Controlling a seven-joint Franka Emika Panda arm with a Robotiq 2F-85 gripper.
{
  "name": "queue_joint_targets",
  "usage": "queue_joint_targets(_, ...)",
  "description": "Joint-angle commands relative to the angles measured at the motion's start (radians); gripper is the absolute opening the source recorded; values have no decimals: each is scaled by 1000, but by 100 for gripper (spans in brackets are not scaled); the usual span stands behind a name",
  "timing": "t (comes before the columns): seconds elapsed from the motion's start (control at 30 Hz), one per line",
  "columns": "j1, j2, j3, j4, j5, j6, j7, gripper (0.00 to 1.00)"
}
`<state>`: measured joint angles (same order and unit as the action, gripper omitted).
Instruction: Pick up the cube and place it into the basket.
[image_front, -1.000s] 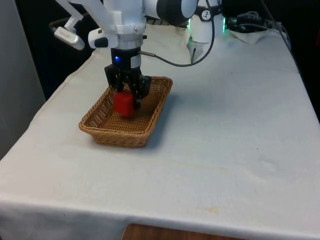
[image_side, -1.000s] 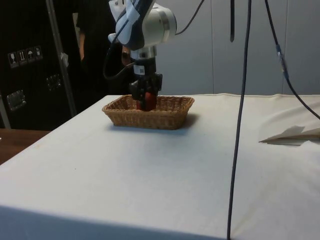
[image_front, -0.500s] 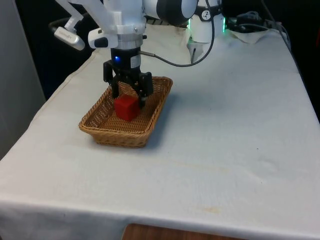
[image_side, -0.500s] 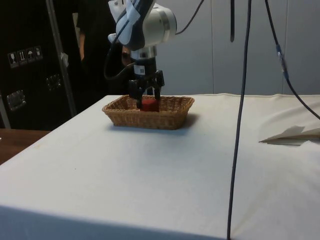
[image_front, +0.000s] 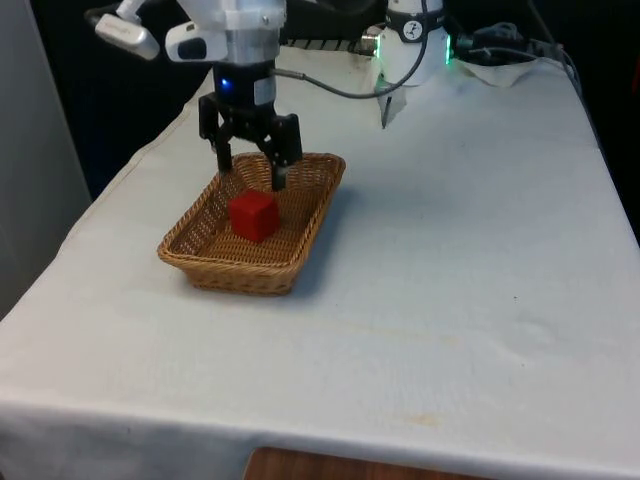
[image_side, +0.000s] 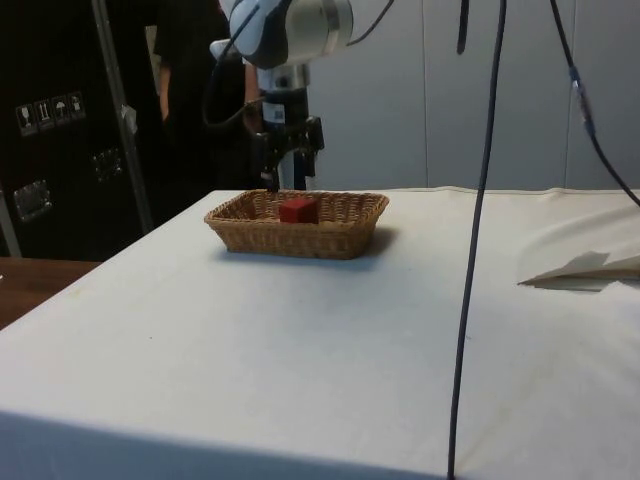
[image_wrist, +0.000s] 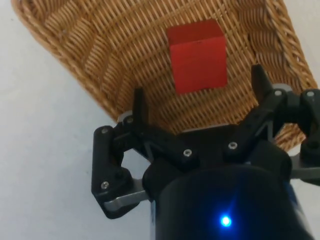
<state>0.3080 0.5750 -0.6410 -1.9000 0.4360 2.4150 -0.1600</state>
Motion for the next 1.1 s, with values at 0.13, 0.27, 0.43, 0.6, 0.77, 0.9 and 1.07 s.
queue_joint_targets(0.13, 9, -42, -16, -1, -33, -25, 22, 100)
queue_joint_targets(0.27, 9, -62, -17, 2, -51, -35, 33, 100)
queue_joint_targets(0.43, 0, -91, -7, 3, -71, -43, 44, 100)
queue_joint_targets(0.6, 8, -132, -16, 14, -117, -77, 78, 100)
queue_joint_targets(0.77, 7, -154, -16, 22, -138, -94, 93, 100)
queue_joint_targets(0.9, 6, -177, -14, 30, -156, -110, 104, 100)
queue_joint_targets(1.07, 0, -186, -8, 30, -152, -109, 97, 100)
